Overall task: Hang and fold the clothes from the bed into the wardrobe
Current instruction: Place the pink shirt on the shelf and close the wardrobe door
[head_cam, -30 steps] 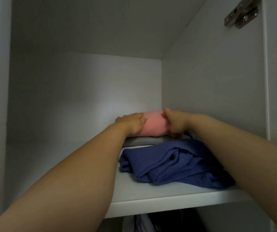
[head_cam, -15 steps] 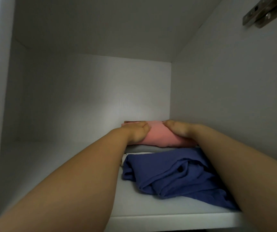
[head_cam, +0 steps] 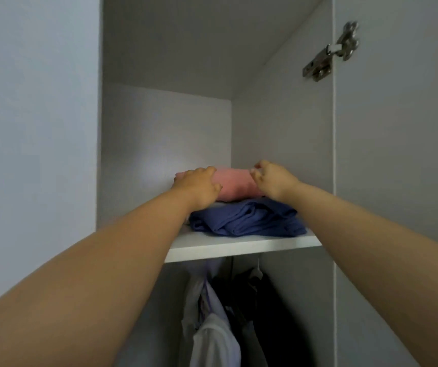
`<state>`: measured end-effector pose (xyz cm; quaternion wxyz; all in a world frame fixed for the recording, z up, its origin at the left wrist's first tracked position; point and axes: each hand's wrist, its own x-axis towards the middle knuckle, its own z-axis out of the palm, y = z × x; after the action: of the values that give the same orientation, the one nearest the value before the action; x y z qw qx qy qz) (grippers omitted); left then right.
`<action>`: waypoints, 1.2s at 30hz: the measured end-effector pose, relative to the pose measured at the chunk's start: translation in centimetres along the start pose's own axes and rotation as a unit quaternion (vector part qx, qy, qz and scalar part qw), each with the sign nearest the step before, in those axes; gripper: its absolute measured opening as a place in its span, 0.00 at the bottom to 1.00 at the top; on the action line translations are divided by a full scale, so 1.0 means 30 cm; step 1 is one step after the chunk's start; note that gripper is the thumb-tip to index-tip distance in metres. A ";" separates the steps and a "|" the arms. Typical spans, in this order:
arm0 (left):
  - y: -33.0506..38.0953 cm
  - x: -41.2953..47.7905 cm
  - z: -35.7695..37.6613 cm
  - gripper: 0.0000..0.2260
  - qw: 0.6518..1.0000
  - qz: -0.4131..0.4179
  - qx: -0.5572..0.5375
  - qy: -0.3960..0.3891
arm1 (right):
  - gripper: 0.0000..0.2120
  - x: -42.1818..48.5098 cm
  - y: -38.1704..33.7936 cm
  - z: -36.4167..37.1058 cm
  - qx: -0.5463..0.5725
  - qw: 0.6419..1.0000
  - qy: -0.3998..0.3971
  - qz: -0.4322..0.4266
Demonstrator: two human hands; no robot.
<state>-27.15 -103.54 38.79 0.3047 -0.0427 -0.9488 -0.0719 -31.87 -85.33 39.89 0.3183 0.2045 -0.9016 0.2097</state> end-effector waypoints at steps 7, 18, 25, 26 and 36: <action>0.224 -0.343 0.027 0.22 0.977 0.160 -0.137 0.022 | 0.16 -0.535 -0.051 -0.212 -0.075 0.990 0.098 0.062; 0.890 -0.767 0.183 0.29 0.882 0.305 -0.335 -0.131 | 0.21 -1.270 0.056 -0.647 -0.296 0.933 0.141 0.150; 1.102 -0.915 0.225 0.31 0.884 0.198 -0.416 -0.076 | 0.30 -1.398 0.140 -0.726 -0.067 0.892 0.351 0.278; 1.115 -0.921 0.231 0.31 0.882 0.192 -0.425 -0.069 | 0.24 -1.393 0.154 -0.725 -0.002 0.888 0.338 0.310; 1.134 -0.951 0.279 0.32 0.862 0.171 -0.475 -0.050 | 0.09 -1.385 0.138 -0.732 0.047 0.872 0.311 0.376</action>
<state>-4.57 -69.68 19.15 0.2073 -0.3474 -0.7915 -0.4582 6.41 -60.96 27.03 0.4699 -0.2107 -0.7537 0.4083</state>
